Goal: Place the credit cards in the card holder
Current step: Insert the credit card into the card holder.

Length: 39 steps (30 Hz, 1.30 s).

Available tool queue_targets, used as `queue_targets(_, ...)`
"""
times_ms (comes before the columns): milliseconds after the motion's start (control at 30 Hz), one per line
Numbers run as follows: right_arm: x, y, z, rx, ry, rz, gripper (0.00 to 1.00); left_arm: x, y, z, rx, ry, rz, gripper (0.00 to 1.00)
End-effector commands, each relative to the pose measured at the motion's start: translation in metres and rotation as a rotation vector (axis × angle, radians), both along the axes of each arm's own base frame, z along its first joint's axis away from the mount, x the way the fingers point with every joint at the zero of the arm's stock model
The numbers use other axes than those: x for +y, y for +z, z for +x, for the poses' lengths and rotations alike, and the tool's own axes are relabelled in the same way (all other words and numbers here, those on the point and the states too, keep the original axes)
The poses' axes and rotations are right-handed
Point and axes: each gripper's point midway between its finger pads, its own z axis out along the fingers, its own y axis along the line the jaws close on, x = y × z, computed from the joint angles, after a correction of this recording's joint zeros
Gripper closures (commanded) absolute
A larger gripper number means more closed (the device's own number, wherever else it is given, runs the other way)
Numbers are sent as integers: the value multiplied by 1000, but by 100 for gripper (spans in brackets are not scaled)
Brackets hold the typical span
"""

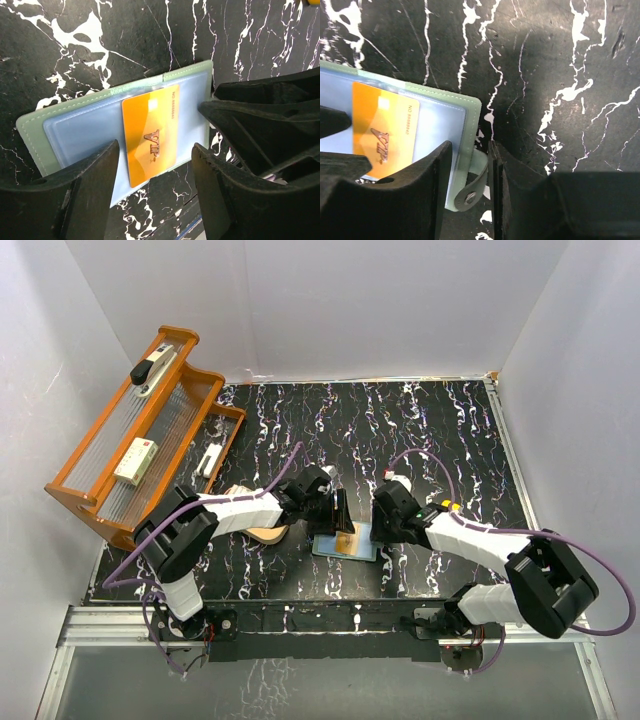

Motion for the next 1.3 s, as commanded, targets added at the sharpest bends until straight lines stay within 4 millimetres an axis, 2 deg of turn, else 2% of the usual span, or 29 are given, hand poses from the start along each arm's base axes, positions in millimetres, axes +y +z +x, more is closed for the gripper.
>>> queue_targets(0, 2, -6, 4, -21, 0, 6, 67, -5, -2, -7, 27, -13, -27, 41)
queue_targets(267, 9, -10, -1, -19, 26, 64, 70, -25, 14, -14, 31, -19, -121, 42)
queue_targets(633, 21, -4, -2, -19, 21, 142, 71, -39, 18, -17, 41, -14, -177, 42)
queue_targets(800, 23, 5, -4, -21, 21, 162, 69, -29, 19, -14, 12, -1, -129, 40)
queue_targets(1000, 9, 21, -5, -27, -7, 101, 64, -13, 23, -9, -41, 25, -53, 37)
queue_targets(1267, 11, 23, -12, -9, -5, 131, 65, -23, 23, -17, -1, 19, -144, 36)
